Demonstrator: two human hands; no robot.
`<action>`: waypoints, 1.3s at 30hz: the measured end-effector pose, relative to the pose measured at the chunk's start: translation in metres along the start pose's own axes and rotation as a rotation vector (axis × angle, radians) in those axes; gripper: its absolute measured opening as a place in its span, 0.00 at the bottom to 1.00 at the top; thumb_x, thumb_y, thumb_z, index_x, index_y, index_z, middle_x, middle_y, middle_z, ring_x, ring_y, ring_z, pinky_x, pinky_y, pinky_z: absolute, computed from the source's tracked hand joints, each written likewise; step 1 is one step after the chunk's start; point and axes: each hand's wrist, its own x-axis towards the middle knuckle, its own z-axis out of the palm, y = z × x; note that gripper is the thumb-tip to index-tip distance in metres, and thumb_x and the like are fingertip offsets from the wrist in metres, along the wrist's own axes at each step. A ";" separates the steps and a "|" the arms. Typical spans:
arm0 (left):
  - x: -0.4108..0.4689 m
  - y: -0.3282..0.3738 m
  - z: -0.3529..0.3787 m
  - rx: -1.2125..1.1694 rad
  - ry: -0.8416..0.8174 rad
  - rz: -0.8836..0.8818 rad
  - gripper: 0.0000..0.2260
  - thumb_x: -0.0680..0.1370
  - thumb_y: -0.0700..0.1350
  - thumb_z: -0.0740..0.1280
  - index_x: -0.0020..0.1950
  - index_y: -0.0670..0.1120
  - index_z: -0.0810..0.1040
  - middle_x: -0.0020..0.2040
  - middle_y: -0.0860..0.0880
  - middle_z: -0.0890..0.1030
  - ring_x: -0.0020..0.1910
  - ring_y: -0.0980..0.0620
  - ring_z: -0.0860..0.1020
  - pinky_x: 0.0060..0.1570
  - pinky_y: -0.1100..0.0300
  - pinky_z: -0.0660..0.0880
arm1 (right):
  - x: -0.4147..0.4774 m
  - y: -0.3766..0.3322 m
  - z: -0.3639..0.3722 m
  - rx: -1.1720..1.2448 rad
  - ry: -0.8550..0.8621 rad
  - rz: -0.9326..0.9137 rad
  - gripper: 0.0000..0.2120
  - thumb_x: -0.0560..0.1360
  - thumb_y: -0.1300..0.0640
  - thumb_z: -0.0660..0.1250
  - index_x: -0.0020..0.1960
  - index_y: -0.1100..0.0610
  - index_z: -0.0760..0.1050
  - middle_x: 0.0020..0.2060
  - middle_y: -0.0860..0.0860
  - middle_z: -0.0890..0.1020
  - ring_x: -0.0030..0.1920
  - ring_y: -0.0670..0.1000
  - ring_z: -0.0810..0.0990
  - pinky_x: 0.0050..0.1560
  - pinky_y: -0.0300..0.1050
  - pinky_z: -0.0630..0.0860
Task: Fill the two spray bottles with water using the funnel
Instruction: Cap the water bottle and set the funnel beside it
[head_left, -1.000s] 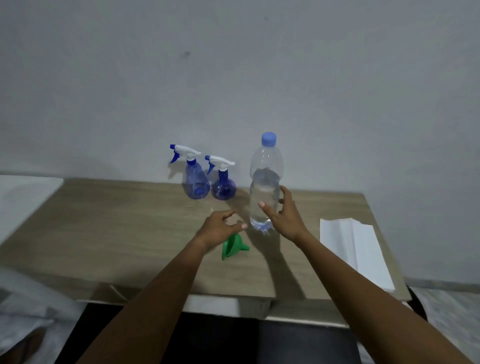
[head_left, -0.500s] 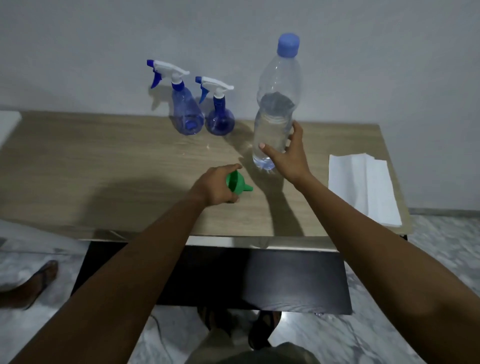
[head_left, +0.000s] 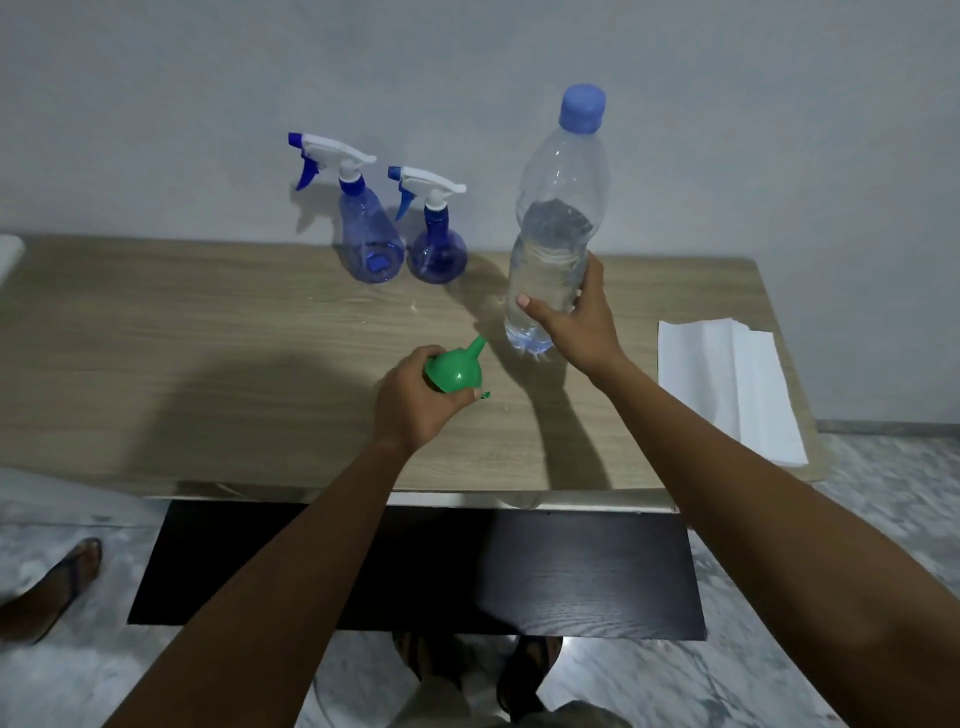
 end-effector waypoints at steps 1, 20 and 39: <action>0.000 0.000 -0.001 0.040 0.016 0.020 0.32 0.59 0.61 0.81 0.59 0.52 0.80 0.52 0.51 0.85 0.50 0.50 0.82 0.53 0.53 0.79 | 0.001 0.000 -0.001 -0.005 0.005 0.002 0.43 0.68 0.48 0.81 0.74 0.51 0.61 0.65 0.46 0.75 0.64 0.50 0.77 0.67 0.55 0.77; 0.079 0.062 0.048 0.350 0.249 -0.015 0.20 0.68 0.59 0.75 0.53 0.49 0.80 0.46 0.45 0.84 0.48 0.41 0.79 0.51 0.50 0.75 | 0.048 -0.009 -0.012 -0.242 0.200 -0.127 0.36 0.65 0.46 0.81 0.67 0.49 0.67 0.54 0.45 0.81 0.53 0.53 0.82 0.52 0.52 0.81; 0.150 0.082 0.095 0.353 0.193 -0.020 0.20 0.74 0.47 0.74 0.64 0.49 0.75 0.56 0.46 0.82 0.53 0.42 0.82 0.47 0.50 0.78 | 0.129 0.002 -0.021 -0.204 0.127 -0.133 0.42 0.66 0.44 0.80 0.72 0.47 0.61 0.64 0.47 0.78 0.60 0.50 0.79 0.57 0.51 0.80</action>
